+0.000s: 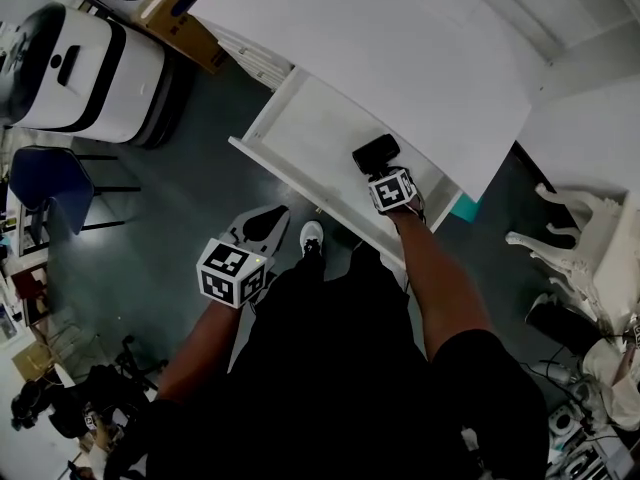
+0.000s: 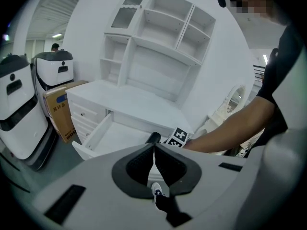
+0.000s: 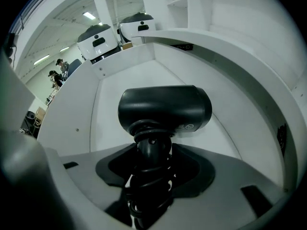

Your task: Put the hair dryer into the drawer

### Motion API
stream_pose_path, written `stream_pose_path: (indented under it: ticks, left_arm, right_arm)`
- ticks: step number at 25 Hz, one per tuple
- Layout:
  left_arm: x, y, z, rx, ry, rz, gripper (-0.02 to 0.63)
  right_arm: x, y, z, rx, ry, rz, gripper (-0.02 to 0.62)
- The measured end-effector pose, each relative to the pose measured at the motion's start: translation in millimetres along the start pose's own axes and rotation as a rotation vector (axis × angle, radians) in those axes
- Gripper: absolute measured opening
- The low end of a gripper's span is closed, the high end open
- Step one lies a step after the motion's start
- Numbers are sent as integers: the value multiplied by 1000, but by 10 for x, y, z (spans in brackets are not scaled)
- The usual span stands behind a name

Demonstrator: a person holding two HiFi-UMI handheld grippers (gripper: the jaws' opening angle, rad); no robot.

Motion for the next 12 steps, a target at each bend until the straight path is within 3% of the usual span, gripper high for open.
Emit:
stream_pose_path:
  ticks: [12]
  left_arm:
    - [-40,43,-16,4,17,12,18]
  right_arm:
    - [-122,11,26,51,44,12,241]
Point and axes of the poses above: the fingertips, and each gripper's own axes: x backward along the fingers, y to its left, z out of its underside, the point moved 9 cm from there along x, backward along the fingers, and after that the axes turned 13 degrees about x, right-handed, at the moved point
